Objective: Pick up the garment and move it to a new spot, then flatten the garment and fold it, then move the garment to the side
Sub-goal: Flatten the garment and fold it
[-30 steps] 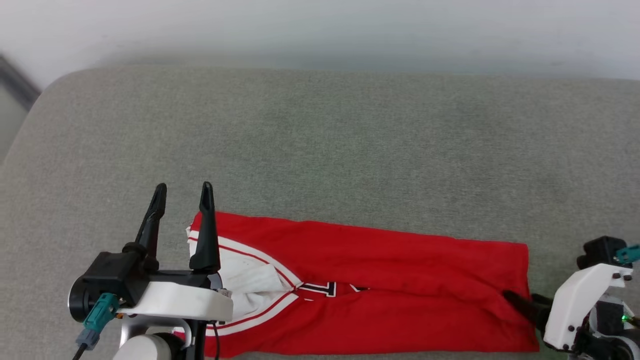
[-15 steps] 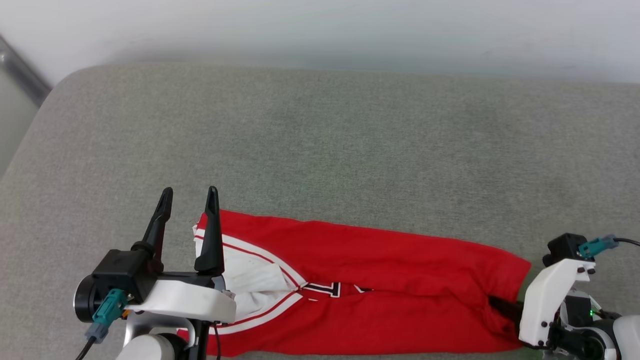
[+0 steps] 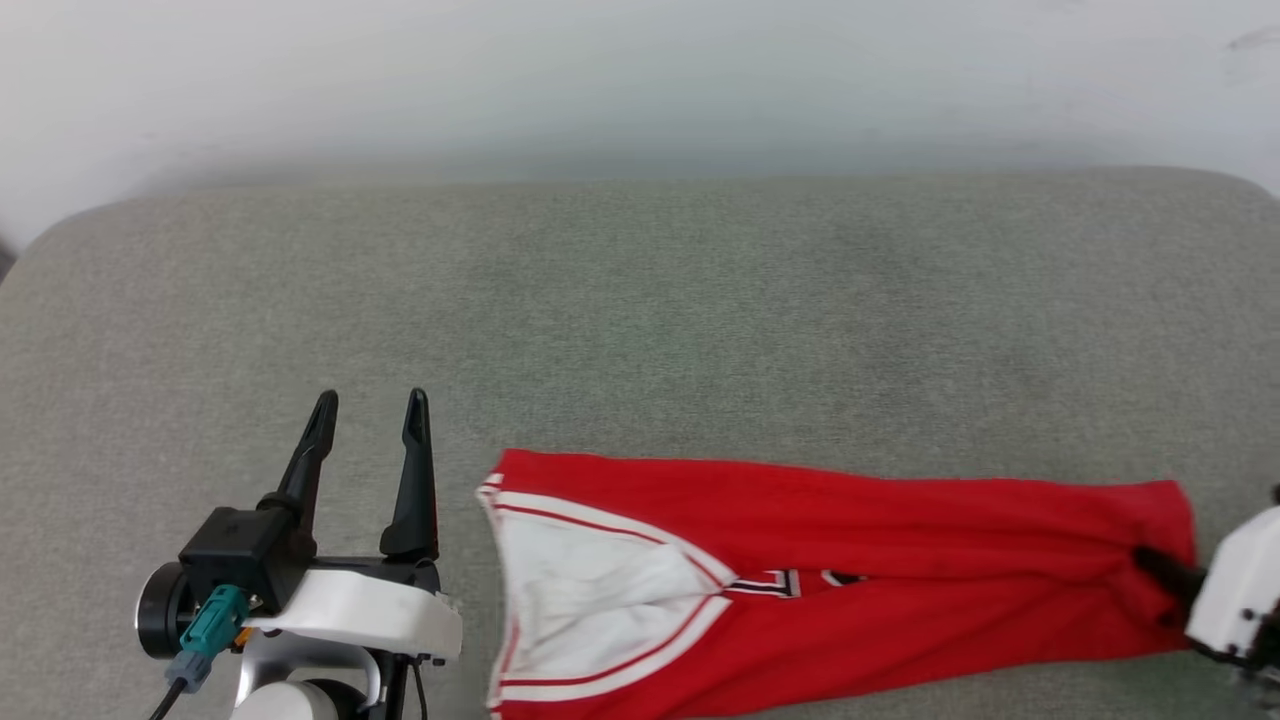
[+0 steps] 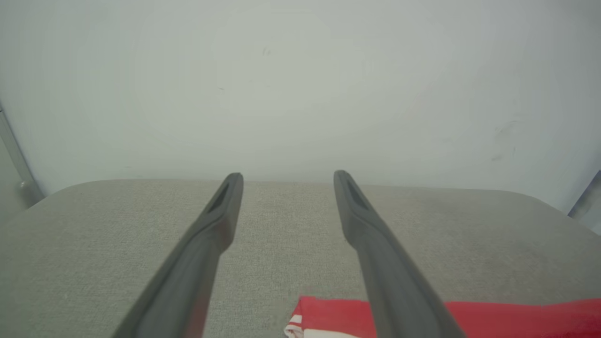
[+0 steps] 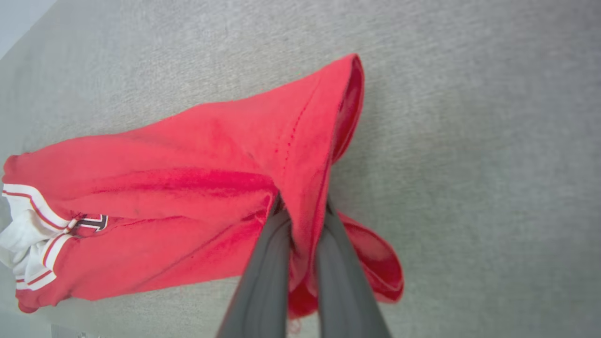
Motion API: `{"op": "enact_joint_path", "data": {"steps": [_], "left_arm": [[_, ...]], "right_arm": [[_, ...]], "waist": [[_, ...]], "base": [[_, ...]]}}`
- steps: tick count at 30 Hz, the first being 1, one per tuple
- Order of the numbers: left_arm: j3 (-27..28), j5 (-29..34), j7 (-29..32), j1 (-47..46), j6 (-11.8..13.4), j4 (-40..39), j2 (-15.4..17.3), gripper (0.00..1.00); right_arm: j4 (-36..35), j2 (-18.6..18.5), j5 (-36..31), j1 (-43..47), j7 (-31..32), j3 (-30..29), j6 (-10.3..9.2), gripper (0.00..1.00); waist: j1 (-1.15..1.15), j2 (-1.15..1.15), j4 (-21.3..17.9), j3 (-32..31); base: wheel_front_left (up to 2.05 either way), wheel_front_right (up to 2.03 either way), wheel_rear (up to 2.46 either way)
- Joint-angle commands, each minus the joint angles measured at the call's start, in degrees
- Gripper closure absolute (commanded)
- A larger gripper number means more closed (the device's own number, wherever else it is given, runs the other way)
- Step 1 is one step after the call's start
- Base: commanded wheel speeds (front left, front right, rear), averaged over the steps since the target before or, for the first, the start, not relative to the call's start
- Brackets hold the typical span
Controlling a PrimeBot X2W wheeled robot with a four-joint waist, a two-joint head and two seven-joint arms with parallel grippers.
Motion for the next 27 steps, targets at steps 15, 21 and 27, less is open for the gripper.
{"op": "enact_joint_path", "data": {"steps": [15,21,27], "left_arm": [[-0.8,-0.3,0.7,0.5,0.2,0.3,0.2,0.00],[-1.5,-0.2,1.0,-0.4,0.0,0.3,-0.2,0.00],[-1.8,-0.6,0.3,-1.8,-0.8,1.5,-0.7,0.00]], "right_arm": [[-4.3,13.7,22.2,-1.1,21.7,-11.2,-0.04,1.00],[-0.4,14.1,32.1,-2.3,20.4,-2.0,-0.04,1.00],[3.5,14.1,38.6,-4.5,12.5,12.5,-0.04,1.00]], "waist": [[0.00,0.00,-0.2,-1.0],[0.00,0.00,2.2,-0.3],[0.00,0.00,5.0,1.1]], "base": [[0.00,0.00,0.00],[0.00,0.00,0.00],[0.00,0.00,0.00]]}}
